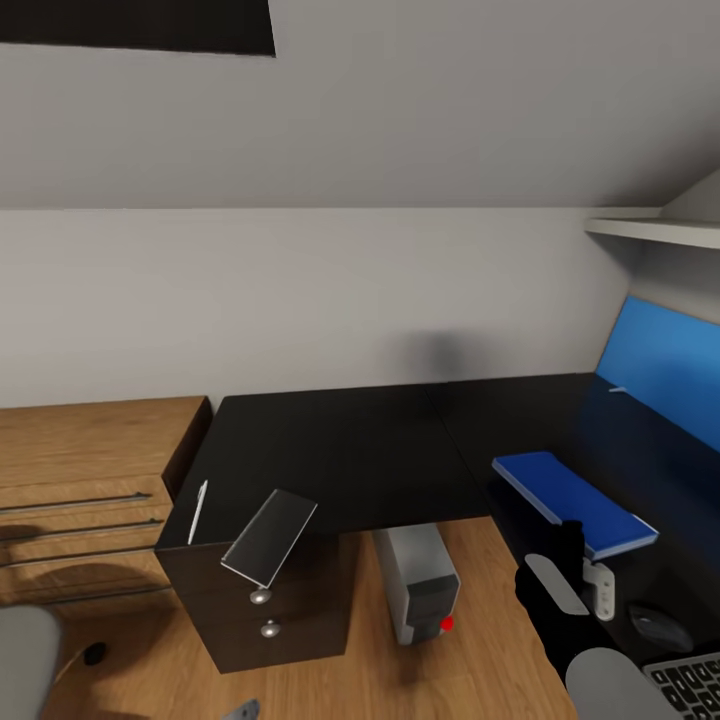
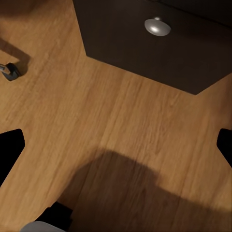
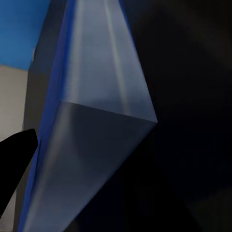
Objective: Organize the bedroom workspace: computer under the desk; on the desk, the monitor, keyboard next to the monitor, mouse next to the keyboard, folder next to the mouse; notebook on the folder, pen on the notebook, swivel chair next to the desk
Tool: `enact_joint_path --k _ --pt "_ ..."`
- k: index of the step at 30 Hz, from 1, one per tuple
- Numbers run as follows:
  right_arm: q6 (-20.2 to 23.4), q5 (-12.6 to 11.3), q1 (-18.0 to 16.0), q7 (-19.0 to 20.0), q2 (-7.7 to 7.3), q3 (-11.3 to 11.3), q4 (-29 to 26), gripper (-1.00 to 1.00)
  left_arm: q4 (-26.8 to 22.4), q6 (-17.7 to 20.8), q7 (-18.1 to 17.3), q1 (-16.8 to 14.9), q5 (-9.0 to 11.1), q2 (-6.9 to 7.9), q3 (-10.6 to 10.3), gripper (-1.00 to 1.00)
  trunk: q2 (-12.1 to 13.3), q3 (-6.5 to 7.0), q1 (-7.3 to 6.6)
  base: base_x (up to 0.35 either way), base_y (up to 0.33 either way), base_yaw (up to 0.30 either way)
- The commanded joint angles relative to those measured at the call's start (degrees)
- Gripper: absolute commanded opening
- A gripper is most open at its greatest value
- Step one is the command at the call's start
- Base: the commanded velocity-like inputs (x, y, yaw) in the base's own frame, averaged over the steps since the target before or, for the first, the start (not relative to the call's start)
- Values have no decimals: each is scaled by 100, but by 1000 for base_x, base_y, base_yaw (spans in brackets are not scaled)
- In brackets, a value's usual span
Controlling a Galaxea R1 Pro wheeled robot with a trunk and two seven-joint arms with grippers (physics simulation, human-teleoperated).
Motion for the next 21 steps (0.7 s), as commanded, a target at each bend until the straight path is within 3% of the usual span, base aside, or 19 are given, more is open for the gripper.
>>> enact_joint_path --k 1,7,21 --pt "-43 -318 -1 -43 0 14 201 -100 2 -42 33 -7 61 5 -37 100 -44 -25 23 0 0 0" --pt "-29 -327 -1 -48 7 3 200 -100 3 -42 35 -7 61 5 -37 100 -285 -132 155 0 0 0" --pt "-28 -332 -1 -40 11 -9 201 -100 12 -35 34 -7 73 -1 -39 100 -285 -132 155 0 0 0"
